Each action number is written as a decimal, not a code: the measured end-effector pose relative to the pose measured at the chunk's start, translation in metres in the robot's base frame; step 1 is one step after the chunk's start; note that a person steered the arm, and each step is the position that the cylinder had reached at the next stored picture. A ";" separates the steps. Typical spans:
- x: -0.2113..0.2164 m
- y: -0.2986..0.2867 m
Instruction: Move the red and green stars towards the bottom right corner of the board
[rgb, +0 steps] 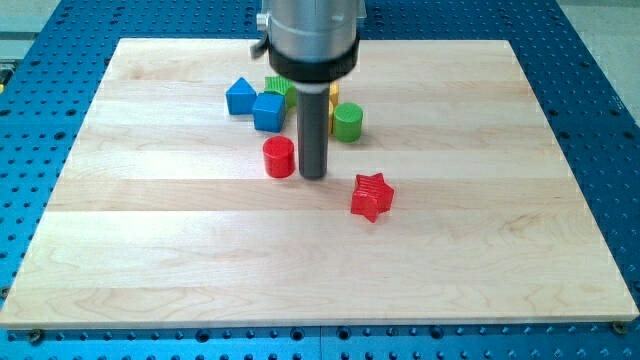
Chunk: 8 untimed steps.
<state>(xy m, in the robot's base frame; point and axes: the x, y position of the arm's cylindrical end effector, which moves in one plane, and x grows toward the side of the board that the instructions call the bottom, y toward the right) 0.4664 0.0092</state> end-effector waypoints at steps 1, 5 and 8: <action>0.045 0.132; 0.068 0.179; 0.086 0.160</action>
<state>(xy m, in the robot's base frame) 0.5523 0.1691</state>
